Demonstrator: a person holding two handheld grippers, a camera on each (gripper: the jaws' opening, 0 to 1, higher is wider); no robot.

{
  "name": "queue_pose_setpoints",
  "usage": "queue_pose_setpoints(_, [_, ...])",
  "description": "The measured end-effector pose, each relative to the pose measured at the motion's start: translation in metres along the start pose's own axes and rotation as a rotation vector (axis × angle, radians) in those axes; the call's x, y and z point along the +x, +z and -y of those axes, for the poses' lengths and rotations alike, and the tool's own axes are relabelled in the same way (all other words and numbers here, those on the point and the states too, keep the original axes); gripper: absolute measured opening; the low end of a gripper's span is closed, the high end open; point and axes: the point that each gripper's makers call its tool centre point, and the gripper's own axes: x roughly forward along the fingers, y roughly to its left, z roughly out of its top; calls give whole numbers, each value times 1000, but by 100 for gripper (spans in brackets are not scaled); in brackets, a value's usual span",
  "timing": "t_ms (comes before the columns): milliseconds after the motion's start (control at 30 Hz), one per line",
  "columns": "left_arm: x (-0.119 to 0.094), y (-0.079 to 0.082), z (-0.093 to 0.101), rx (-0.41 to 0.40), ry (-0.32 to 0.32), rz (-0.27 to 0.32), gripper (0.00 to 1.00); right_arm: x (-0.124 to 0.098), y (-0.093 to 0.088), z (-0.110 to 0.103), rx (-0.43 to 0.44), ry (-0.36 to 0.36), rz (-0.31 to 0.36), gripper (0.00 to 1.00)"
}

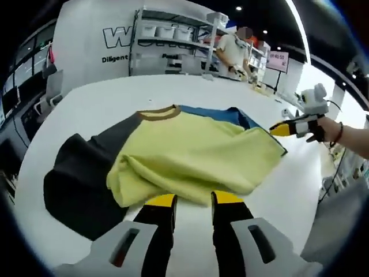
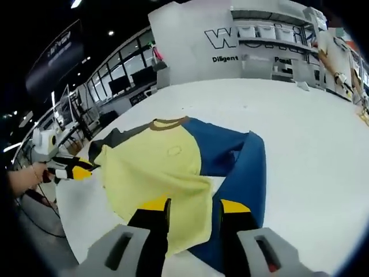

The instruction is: Fold the garment on the visible template until the final outline fits inside the template.

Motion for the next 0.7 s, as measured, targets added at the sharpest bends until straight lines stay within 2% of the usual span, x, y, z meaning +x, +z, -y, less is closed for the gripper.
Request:
queue_pose_setpoints(167, [9, -6, 5, -11, -4, -24, 27, -3, -12, -11, -51, 21, -32, 36])
queue_pose_setpoints(300, [13, -9, 7, -19, 0, -51, 29, -2, -16, -14, -43, 41, -38, 39])
queue_pose_setpoints(533, [17, -17, 4, -32, 24, -90, 33, -4, -26, -11, -60, 34, -52, 43])
queue_pose_setpoints(633, [21, -19, 1, 21, 63, -103, 32, -5, -38, -8, -111, 26, -90, 44])
queue_pose_setpoints(700, [24, -18, 2, 23, 66, -96, 30, -5, -41, -11, -122, 32, -96, 44])
